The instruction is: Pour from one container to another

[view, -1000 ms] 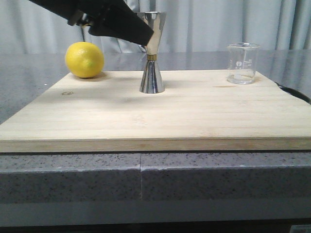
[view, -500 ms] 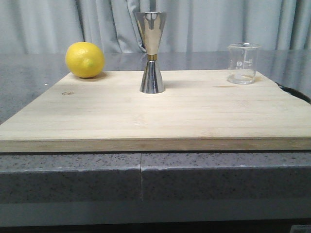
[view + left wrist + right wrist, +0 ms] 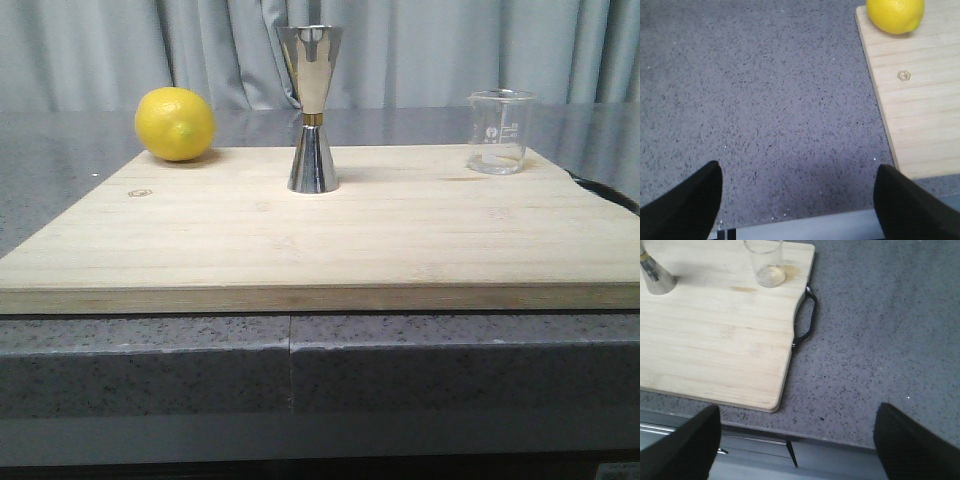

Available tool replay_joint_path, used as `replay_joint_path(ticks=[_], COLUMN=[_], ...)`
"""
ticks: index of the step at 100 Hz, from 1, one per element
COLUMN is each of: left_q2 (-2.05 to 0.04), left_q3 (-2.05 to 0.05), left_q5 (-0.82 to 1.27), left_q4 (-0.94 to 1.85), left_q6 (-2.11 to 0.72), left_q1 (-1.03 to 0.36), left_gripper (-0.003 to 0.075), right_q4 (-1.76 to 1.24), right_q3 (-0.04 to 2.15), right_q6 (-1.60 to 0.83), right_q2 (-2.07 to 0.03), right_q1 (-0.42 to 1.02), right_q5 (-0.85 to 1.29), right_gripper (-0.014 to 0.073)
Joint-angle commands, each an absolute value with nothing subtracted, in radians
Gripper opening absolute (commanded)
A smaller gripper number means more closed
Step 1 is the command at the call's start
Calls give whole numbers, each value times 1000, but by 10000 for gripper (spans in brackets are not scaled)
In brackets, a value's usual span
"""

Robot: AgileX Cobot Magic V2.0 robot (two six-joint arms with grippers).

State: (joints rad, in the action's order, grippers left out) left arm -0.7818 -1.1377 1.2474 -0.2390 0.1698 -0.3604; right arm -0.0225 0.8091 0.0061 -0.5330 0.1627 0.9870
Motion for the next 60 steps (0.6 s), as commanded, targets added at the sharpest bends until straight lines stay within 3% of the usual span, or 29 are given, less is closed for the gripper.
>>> replay_joint_path(ticks=[1, 21, 40, 51, 60], left_q2=[-678, -468, -404, -404, -404], left_q3=[-1088, -958, -910, -890, -876], left_q5=[1200, 1192, 1144, 1103, 1072], left_q4=[-246, -171, -175, -182, -182], left_q6=[206, 206, 206, 206, 206], left_q1=[-358, -358, -358, -358, -358], left_gripper=[561, 561, 559, 479, 342], right_q4=[0, 37, 37, 37, 35], right_q3=[852, 852, 852, 852, 852], right_q6=[15, 15, 17, 17, 17], right_q2=[-537, -536, -536, -536, -536], right_q1=[163, 163, 163, 163, 163], right_q5=[968, 967, 906, 896, 896], right_gripper=[568, 568, 549, 386, 204])
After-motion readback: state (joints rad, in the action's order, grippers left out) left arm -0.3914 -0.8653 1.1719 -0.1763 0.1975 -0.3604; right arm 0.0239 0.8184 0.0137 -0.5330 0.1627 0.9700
